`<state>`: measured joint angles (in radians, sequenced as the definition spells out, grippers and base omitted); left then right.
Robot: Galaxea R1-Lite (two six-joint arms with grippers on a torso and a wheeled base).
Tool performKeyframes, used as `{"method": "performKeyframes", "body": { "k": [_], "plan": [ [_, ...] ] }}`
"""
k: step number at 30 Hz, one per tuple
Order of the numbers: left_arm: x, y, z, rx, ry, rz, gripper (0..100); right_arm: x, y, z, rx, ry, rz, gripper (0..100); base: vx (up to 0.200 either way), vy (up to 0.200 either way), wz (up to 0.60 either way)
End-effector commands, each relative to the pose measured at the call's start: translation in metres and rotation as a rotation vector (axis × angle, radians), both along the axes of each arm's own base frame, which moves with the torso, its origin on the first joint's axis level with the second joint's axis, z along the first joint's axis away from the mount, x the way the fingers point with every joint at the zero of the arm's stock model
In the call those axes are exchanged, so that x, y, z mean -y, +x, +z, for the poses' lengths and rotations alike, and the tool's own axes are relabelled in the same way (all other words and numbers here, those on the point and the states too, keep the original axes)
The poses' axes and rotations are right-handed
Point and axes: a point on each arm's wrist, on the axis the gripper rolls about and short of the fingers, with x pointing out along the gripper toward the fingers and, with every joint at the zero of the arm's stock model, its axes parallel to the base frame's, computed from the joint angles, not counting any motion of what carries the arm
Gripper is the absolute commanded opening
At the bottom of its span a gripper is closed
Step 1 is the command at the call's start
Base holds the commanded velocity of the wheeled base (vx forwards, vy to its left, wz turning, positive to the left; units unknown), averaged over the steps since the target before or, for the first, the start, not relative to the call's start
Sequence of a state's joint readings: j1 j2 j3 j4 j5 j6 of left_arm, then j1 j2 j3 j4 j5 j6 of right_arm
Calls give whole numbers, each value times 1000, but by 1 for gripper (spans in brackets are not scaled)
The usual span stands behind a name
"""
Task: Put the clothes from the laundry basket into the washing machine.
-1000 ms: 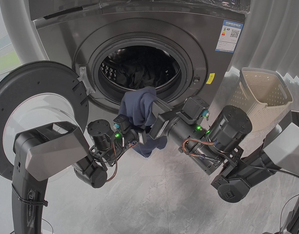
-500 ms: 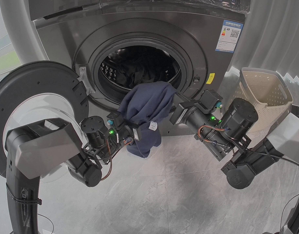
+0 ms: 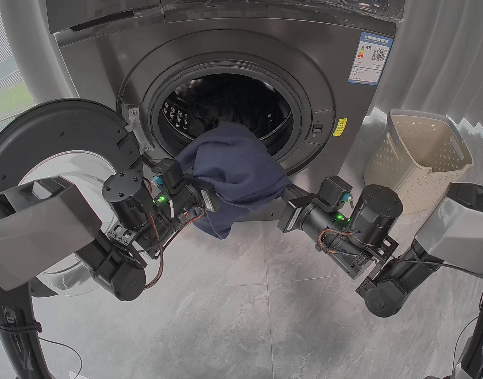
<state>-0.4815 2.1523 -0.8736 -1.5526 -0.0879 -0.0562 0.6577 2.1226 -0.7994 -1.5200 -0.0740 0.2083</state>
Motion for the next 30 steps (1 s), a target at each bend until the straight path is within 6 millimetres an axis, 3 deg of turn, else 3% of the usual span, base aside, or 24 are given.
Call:
{"method": "performKeyframes", "body": {
  "k": [1,5,6,10,13,16,22,25,30],
  "plan": [
    [-4,-7,13,21,-14,0,0,-3,1,-9,-18,-14,7,0,0,0,0],
    [-3,-8,12,17,-15,2,0,-4,-1,-9,-19,-16,16,0,0,0,0],
    [-3,-8,12,17,-15,2,0,-4,-2,-8,-15,-14,16,100,0,0,0],
    [-4,-9,13,17,-18,6,0,-2,-6,-7,-14,-28,22,100,0,0,0],
    [-12,-20,25,29,-29,24,0,4,-23,-7,-21,-72,58,100,0,0,0],
    [-19,-34,30,20,-30,45,0,15,-51,-21,-64,-173,168,100,0,0,0],
    [-36,-82,10,-110,43,18,0,29,-81,-49,-189,-270,245,100,0,0,0],
    [-44,-96,-2,-170,75,29,0,38,-92,-59,-246,-304,249,100,0,0,0],
    [-45,-104,-1,-171,80,18,0,49,-96,-72,-308,-348,232,100,0,0,0]
  ]
}}
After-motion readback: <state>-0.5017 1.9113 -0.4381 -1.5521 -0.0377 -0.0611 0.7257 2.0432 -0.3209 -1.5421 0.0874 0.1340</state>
